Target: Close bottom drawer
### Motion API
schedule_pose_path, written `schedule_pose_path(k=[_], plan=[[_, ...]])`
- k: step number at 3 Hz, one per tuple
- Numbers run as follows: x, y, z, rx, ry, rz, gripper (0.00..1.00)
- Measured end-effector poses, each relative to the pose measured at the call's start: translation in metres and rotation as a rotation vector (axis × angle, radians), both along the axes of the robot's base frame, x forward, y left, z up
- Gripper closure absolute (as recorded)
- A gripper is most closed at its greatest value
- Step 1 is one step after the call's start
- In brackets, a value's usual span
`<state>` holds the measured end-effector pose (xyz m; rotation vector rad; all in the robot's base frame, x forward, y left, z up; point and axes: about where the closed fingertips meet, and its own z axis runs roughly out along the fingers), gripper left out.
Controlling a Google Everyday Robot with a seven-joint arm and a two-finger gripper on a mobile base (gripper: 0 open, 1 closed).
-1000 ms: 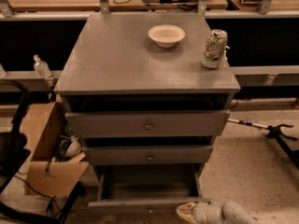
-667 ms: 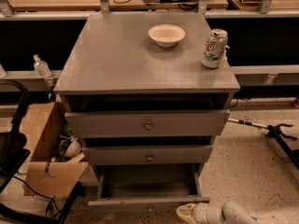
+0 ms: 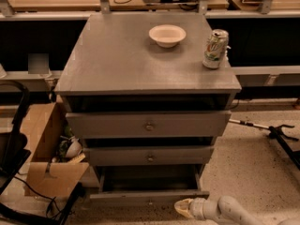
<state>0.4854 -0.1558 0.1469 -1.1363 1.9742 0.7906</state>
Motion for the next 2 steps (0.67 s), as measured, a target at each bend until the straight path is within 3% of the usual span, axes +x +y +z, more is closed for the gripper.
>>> schedule_pose_path(k=[1, 2], plan=[[0.0354, 0.0131, -0.0123, -0.005, 0.026, -0.009, 1.0], [0.0327, 0.0125, -0.0123, -0.005, 0.026, -0.009, 1.0]])
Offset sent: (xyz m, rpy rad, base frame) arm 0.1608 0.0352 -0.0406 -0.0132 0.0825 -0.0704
